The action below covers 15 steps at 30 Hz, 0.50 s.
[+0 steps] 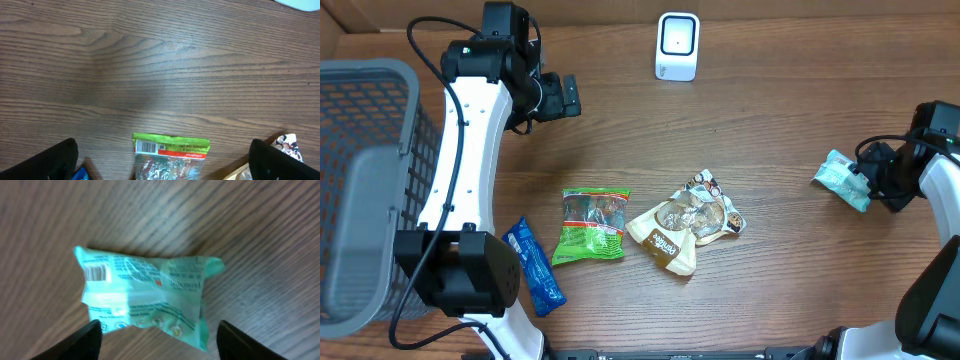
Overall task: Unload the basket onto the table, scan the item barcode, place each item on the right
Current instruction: 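Move the pale green pack to the table's right side and release, then reach the right gripper to the clear nut-mix bag and grasp it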
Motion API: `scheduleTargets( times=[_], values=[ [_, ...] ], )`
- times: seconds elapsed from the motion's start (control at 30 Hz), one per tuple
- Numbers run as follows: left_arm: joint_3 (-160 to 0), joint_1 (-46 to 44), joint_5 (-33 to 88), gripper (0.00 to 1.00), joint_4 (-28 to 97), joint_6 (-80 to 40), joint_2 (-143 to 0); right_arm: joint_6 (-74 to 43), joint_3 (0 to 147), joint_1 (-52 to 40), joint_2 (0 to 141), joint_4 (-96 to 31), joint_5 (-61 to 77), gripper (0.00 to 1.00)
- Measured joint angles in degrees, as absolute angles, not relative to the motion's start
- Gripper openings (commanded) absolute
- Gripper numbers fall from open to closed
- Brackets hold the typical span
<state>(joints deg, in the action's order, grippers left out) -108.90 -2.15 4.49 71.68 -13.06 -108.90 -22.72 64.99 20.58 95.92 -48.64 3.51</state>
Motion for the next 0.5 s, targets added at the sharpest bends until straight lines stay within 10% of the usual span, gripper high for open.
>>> scheduleTargets(
  times=[0.5],
  values=[
    [-108.9,-2.2,4.5,1.0,71.7,-13.1,-108.9,-13.3,72.7,13.5,94.9,-56.4,22.9,0.82]
  ],
)
